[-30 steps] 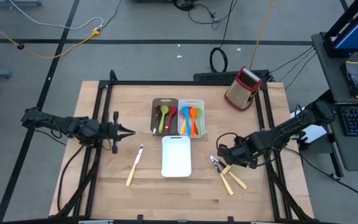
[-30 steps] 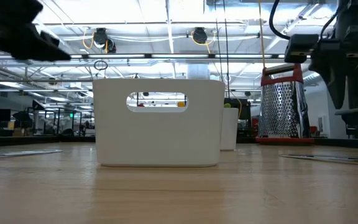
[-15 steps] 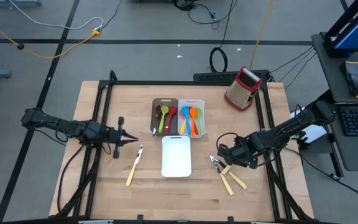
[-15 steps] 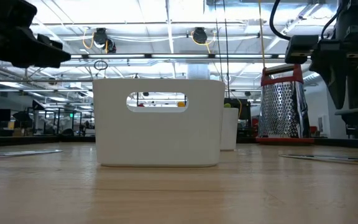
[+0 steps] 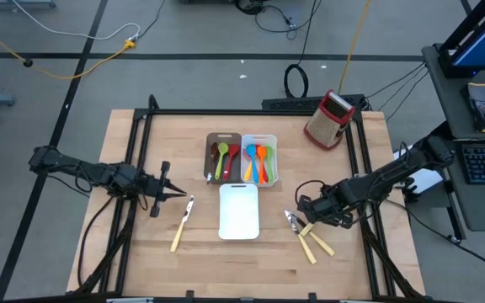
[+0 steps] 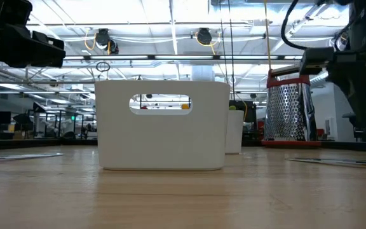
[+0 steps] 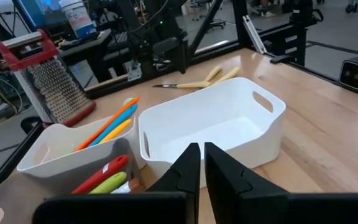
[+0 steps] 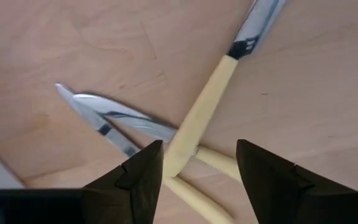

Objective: Pick & Place Kitchen Items
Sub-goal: Put the yellow knife into the bottom white bin

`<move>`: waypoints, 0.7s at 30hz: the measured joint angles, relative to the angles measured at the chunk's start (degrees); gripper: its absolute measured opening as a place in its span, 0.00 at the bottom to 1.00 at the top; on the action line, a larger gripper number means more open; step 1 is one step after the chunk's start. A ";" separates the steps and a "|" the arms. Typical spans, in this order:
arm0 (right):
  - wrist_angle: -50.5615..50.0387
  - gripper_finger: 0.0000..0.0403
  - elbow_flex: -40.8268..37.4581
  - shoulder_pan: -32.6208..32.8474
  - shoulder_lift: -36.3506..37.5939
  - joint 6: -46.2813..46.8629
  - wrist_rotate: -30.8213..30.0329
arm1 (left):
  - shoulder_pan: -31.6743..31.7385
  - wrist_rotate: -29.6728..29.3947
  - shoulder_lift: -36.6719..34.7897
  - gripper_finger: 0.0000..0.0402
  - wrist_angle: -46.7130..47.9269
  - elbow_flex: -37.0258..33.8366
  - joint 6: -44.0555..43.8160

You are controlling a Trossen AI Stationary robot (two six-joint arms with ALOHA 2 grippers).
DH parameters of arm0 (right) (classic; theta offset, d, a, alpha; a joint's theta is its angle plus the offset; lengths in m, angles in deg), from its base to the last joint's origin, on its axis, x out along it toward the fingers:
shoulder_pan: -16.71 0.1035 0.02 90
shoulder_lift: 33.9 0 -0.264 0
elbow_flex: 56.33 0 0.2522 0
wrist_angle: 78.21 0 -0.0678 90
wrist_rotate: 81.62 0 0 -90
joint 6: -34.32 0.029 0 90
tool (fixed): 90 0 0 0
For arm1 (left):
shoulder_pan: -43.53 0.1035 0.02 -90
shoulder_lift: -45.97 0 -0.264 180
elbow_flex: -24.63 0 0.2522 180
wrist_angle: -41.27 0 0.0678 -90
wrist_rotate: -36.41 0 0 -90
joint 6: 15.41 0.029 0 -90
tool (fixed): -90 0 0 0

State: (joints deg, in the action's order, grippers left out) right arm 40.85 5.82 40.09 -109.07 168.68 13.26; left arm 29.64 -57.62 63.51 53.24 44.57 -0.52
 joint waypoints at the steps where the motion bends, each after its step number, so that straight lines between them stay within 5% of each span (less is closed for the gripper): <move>1: 0.86 0.49 -0.66 0.00 0.02 0.03 0.83 | 0.00 0.12 0.00 0.07 0.01 0.00 0.00; 21: 11.75 0.49 -9.71 -2.23 -0.03 -0.33 0.77 | 0.00 0.12 0.00 0.07 0.13 0.00 0.44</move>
State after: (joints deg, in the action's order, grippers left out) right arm 52.60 -3.90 37.86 -109.09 168.35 14.03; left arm 29.64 -57.49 63.51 53.36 44.57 -0.08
